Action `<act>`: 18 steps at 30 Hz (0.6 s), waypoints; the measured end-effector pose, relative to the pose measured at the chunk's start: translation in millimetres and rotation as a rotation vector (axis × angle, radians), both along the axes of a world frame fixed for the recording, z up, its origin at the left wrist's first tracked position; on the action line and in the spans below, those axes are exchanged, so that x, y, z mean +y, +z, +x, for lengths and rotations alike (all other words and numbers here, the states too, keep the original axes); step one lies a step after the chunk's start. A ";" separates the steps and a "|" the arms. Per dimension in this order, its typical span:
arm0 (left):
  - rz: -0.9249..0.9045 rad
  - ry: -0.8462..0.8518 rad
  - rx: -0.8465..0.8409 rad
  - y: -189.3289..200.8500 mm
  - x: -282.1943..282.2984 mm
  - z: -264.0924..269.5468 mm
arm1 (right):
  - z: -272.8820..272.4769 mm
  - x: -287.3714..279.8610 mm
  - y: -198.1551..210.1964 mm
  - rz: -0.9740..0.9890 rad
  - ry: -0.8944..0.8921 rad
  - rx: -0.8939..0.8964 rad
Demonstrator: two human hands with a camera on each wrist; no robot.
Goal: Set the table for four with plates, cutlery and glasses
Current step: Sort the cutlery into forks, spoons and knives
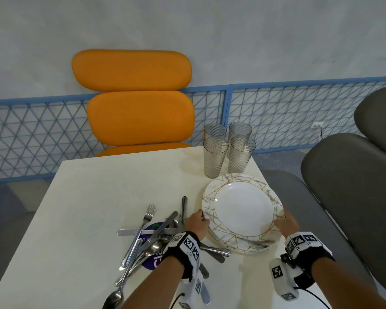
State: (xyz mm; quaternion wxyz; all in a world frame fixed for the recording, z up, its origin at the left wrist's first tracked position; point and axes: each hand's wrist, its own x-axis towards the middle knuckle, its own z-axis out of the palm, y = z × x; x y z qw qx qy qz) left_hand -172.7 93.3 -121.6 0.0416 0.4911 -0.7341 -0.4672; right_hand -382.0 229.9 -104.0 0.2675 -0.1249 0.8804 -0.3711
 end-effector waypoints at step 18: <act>0.129 0.539 0.392 23.7 36.9 204.5 | 191.2 -72.0 3.9 -0.167 1.006 0.548</act>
